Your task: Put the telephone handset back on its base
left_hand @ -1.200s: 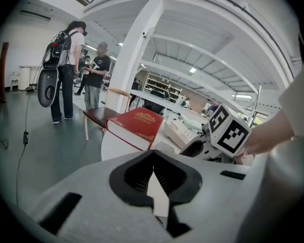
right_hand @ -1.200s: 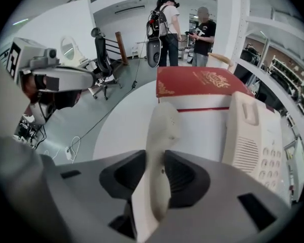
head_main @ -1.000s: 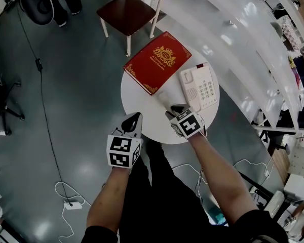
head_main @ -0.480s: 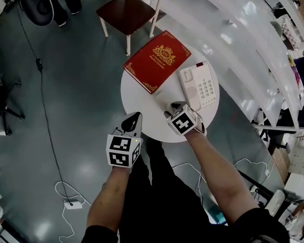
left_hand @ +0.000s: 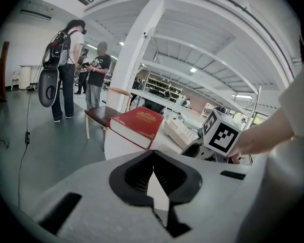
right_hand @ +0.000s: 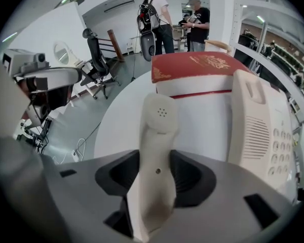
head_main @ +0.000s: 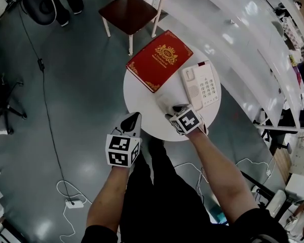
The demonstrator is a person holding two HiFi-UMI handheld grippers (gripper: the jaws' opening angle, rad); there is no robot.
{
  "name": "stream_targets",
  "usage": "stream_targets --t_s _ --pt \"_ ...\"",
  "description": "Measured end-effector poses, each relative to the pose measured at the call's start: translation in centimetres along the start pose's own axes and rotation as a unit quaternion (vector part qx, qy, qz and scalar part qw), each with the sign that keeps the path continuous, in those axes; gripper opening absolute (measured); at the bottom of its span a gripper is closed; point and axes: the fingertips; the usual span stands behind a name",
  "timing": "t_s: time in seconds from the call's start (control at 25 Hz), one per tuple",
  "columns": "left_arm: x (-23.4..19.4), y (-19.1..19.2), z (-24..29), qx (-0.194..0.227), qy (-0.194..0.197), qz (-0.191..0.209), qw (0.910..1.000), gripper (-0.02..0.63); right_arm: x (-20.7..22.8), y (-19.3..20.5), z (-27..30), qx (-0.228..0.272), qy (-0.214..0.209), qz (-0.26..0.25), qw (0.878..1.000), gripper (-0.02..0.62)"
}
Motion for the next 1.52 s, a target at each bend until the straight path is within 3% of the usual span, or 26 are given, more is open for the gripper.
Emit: stream_targets --t_s 0.24,0.44,0.96,1.24,1.4,1.52 --pt "0.3 -0.1 0.0 -0.003 0.001 0.003 1.0 0.009 0.3 1.0 -0.5 0.002 0.008 0.018 1.0 0.198" --pt "0.3 -0.2 0.2 -0.009 0.0 0.004 0.9999 0.009 -0.1 0.9 -0.4 0.013 -0.016 0.025 0.999 0.198" --pt "1.3 -1.5 1.9 -0.023 0.011 0.016 0.9995 0.009 1.1 -0.1 -1.7 0.053 -0.034 0.063 0.996 0.196" --pt "2.0 -2.6 2.2 -0.037 0.015 0.038 0.9985 0.009 0.9 -0.6 -2.2 0.083 -0.083 0.103 0.988 0.196" --pt "2.6 -2.5 2.6 -0.044 0.019 0.042 0.9979 0.009 0.7 -1.0 -2.2 0.082 -0.083 0.091 0.989 0.198" --pt "3.1 -2.1 3.1 -0.049 0.025 0.044 0.9975 0.009 1.1 -0.8 -1.9 0.073 -0.053 0.063 0.994 0.199"
Point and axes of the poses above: the fingertips, and each gripper's own axes: z forward along the fingers, x to its right, y out of its underside, and after that the axes turned 6 degrees about -x, right-handed
